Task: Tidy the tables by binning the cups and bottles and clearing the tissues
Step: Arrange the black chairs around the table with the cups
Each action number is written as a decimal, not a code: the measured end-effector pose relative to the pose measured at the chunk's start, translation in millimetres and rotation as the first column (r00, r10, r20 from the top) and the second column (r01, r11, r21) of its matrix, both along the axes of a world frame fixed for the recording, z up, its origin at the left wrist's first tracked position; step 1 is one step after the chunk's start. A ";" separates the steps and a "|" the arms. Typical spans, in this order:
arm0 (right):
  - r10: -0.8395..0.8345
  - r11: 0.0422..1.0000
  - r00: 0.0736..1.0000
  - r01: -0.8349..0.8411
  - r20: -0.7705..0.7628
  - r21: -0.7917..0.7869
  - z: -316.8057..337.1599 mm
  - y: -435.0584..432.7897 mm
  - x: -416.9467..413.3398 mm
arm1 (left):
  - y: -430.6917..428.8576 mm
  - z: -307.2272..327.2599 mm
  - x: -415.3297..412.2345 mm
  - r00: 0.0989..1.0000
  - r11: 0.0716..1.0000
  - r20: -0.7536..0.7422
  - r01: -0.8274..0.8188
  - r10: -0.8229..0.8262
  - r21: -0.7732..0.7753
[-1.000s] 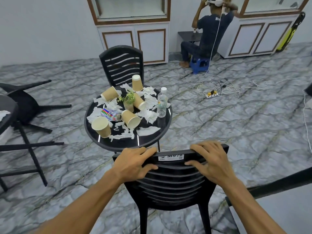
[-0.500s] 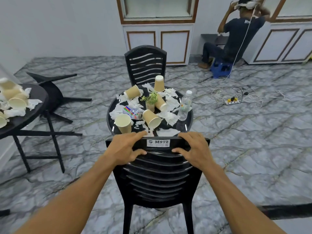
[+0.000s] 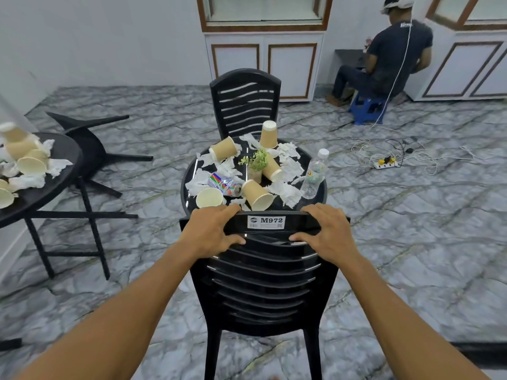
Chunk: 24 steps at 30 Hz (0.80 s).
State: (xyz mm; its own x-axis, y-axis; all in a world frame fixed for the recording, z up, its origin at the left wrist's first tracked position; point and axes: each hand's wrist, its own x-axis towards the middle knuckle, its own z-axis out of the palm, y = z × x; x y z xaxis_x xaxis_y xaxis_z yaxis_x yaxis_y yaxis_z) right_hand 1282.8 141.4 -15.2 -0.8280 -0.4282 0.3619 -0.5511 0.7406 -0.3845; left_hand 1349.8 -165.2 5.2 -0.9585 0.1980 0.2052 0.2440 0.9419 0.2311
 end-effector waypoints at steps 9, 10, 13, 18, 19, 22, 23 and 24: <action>0.077 0.992 0.997 -0.077 -0.010 -0.099 -0.8 -5.4 -23.8 | -4.6 7.1 -14.9 0.997 0.999 -0.061 0.048 -0.049 -0.021; 0.090 0.989 0.995 -0.094 -0.039 -0.111 -0.7 -5.9 -25.5 | -5.9 6.7 -14.6 0.995 0.999 -0.092 0.042 -0.044 -0.029; 0.113 0.985 0.989 -0.124 -0.099 -0.120 3.6 -8.6 -31.6 | -9.1 7.9 -16.1 0.989 0.999 -0.149 0.016 -0.021 -0.030; 0.145 0.979 0.980 -0.162 -0.133 -0.120 -3.4 -9.6 -34.1 | -7.9 -8.4 -8.9 0.983 1.000 -0.182 0.000 -0.005 -0.023; 0.146 0.979 0.980 -0.162 -0.134 -0.122 -7.1 -5.4 -33.2 | -3.0 -13.0 -7.0 0.981 1.000 -0.194 0.008 -0.013 -0.027; 0.118 0.984 0.983 -0.135 -0.144 -0.113 -16.1 4.5 -29.9 | 5.9 -17.1 -7.6 0.977 0.999 -0.213 0.018 -0.024 -0.032; 0.108 0.987 0.984 -0.123 -0.139 -0.102 -16.0 4.1 -30.6 | 5.1 -15.6 -9.9 0.976 0.999 -0.216 0.019 -0.025 -0.030; 0.098 0.989 0.986 -0.111 -0.133 -0.097 -14.8 1.8 -32.2 | 3.3 -12.1 -13.1 0.977 0.999 -0.212 0.022 -0.028 -0.030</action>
State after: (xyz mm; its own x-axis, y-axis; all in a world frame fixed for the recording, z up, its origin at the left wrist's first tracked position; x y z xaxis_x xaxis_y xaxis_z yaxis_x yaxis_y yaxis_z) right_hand 1250.6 143.1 -30.0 -0.7251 -0.4642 0.5086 -0.6725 0.6361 -0.3782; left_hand 1336.7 -161.9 -6.9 -0.8882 0.2295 0.3980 0.3081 0.9402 0.1454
